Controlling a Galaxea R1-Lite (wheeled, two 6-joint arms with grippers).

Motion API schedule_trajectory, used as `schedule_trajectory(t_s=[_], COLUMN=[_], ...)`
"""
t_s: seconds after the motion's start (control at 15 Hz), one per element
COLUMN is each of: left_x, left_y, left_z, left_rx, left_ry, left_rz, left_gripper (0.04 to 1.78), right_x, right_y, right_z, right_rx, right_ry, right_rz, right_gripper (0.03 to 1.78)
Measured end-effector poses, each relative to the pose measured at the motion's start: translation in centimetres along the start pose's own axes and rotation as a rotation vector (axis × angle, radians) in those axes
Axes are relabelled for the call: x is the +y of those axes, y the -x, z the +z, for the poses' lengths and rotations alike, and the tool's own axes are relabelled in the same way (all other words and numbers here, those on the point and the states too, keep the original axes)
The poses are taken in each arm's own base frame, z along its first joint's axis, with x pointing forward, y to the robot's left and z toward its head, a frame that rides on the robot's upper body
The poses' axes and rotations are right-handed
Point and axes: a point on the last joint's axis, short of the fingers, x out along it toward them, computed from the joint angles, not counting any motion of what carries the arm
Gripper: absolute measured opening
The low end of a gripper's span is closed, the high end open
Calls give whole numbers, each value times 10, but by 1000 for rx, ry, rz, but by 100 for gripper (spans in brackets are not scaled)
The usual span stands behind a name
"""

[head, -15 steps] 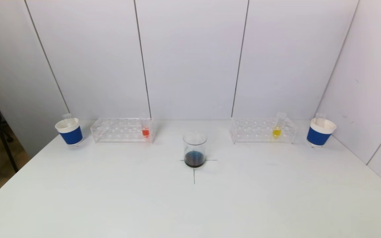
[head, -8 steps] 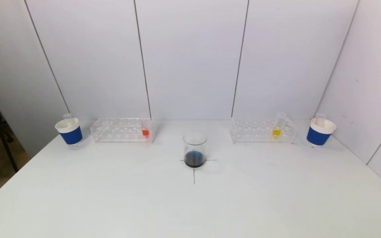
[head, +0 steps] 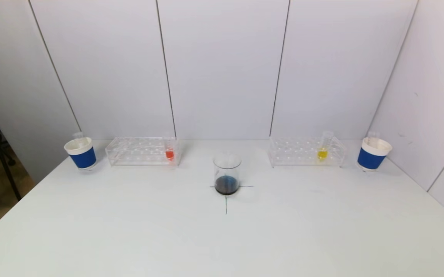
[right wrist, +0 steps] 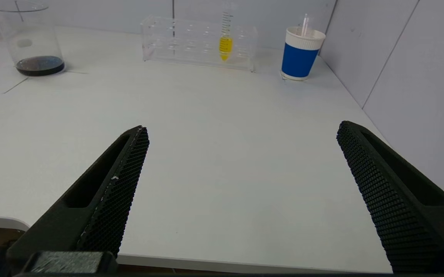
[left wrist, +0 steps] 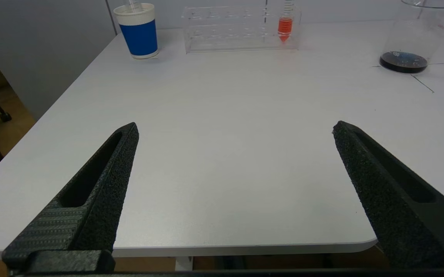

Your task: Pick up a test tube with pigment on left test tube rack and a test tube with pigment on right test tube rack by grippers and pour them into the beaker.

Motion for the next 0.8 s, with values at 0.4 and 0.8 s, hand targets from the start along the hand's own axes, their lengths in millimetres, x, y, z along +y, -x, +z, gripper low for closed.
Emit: schedule_trajectory(t_s=[0.4, 0.8], left_x=[0, 0], left_y=[0, 0], left_z=[0, 0], left_rx=[0, 0], left_ry=[0, 0], left_rz=[0, 0], left_gripper=[176, 176], right_x=[0, 0], right_y=[0, 0], right_z=[0, 0], right_rx=[0, 1], right_ry=[0, 0], right_rz=[0, 0], right_gripper=[177, 177])
